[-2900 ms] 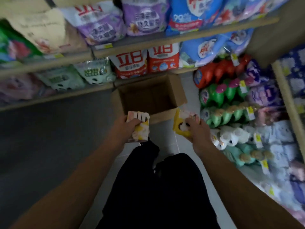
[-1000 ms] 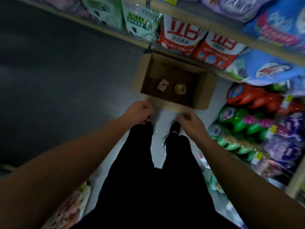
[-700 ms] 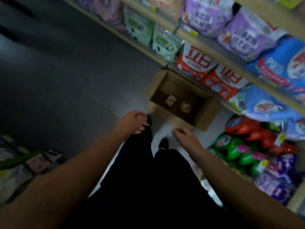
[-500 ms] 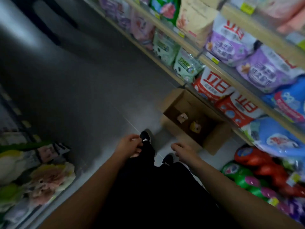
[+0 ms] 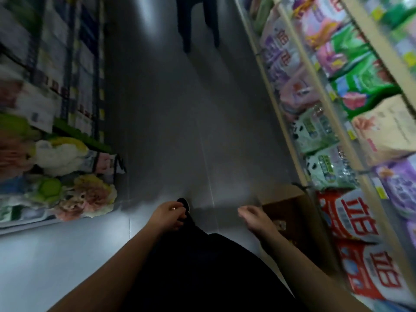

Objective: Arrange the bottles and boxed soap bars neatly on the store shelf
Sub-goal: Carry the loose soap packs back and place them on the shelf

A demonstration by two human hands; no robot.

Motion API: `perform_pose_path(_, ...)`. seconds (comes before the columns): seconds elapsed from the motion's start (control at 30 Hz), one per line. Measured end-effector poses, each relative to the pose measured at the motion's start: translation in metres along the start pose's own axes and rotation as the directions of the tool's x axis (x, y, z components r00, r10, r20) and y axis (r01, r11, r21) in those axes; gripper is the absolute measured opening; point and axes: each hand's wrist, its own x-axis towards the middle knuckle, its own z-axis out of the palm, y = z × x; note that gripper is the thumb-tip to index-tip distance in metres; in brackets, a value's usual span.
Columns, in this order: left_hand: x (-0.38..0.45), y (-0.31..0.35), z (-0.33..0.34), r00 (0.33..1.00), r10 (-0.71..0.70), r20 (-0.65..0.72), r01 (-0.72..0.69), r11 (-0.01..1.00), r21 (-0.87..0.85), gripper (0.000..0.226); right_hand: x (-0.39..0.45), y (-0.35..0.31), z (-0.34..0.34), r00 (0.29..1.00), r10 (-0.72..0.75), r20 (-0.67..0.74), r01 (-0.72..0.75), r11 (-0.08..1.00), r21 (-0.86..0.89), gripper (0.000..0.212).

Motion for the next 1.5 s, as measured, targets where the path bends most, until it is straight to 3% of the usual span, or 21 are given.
perform_pose_path(0.2, 0.059, 0.065, -0.073, 0.997, -0.011, 0.082, -0.003, 0.986, 0.168, 0.028, 0.043, -0.081, 0.036, 0.998, -0.035, -0.061, 0.020, 0.973, -0.231, 0.035)
perform_pose_path(0.37, 0.111, 0.124, -0.115, 0.996, -0.017, 0.091, -0.001, 0.981, 0.195, 0.029, 0.081, -0.148, 0.035, 0.993, -0.016, -0.115, -0.005, 0.984, -0.177, 0.024)
perform_pose_path(0.57, 0.187, 0.204, -0.119, 0.993, -0.091, 0.077, 0.074, 0.977, 0.197, 0.013, 0.168, -0.223, 0.006, 0.998, -0.013, -0.064, -0.001, 0.977, -0.212, 0.033)
perform_pose_path(0.73, 0.230, 0.288, -0.113, 0.986, -0.164, -0.020, 0.165, 0.984, 0.059, 0.010, 0.244, -0.325, -0.039, 0.997, -0.077, -0.024, 0.068, 0.960, -0.271, 0.023)
perform_pose_path(0.83, 0.250, 0.348, -0.110, 0.991, -0.130, -0.040, 0.129, 0.991, -0.024, 0.008, 0.277, -0.390, -0.065, 0.993, -0.112, 0.020, 0.114, 0.954, -0.277, 0.014)
perform_pose_path(0.97, 0.281, 0.417, -0.108, 0.993, -0.093, -0.076, 0.083, 0.988, -0.126, 0.009, 0.322, -0.470, -0.087, 0.989, -0.132, 0.062, 0.143, 0.957, -0.254, 0.021)
perform_pose_path(1.17, 0.360, 0.511, -0.109, 0.992, -0.115, -0.050, 0.101, 0.967, -0.234, 0.017, 0.402, -0.565, -0.107, 0.994, -0.092, 0.065, 0.105, 0.964, -0.243, 0.015)
perform_pose_path(1.37, 0.453, 0.645, -0.154, 0.999, -0.045, 0.023, 0.046, 0.999, -0.016, 0.010, 0.463, -0.635, -0.132, 0.996, 0.037, -0.077, -0.050, 0.982, -0.183, 0.024)
perform_pose_path(1.5, 0.509, 0.738, -0.191, 0.997, 0.006, 0.081, -0.021, 0.982, 0.185, 0.016, 0.499, -0.686, -0.148, 0.988, 0.032, -0.153, -0.053, 0.990, -0.132, 0.023)
